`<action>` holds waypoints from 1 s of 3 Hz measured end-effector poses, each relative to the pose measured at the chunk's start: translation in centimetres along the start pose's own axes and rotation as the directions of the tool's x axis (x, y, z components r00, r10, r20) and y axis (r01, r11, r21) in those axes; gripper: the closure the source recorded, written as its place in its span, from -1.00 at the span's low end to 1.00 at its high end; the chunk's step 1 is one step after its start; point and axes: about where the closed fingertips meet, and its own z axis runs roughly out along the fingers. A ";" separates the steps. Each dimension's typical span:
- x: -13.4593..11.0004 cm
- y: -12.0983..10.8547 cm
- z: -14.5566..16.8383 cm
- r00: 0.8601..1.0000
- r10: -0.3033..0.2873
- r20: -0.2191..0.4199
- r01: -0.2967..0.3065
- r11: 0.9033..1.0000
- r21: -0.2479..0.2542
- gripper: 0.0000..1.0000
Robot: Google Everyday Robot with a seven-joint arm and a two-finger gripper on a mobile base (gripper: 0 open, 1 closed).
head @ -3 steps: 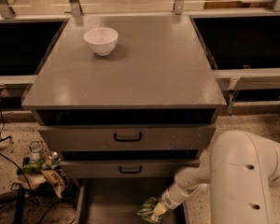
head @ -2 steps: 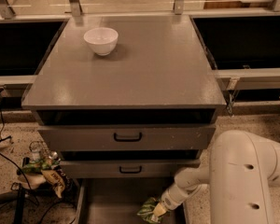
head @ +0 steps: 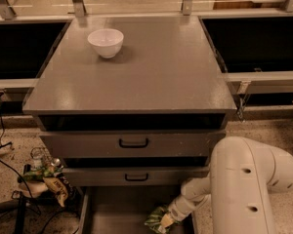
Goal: Place green jalapeno chip bag into bottom drawer
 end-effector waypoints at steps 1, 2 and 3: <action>0.0 0.0 0.0 1.000 0.000 0.000 0.000 1.000 0.000 0.48; 0.0 0.0 0.0 1.000 0.000 0.000 0.000 1.000 0.000 0.01; 0.0 0.0 0.0 1.000 0.000 0.000 0.000 1.000 0.000 -0.61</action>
Offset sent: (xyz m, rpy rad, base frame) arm 0.0000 0.0000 0.0000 0.0000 0.0000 0.0000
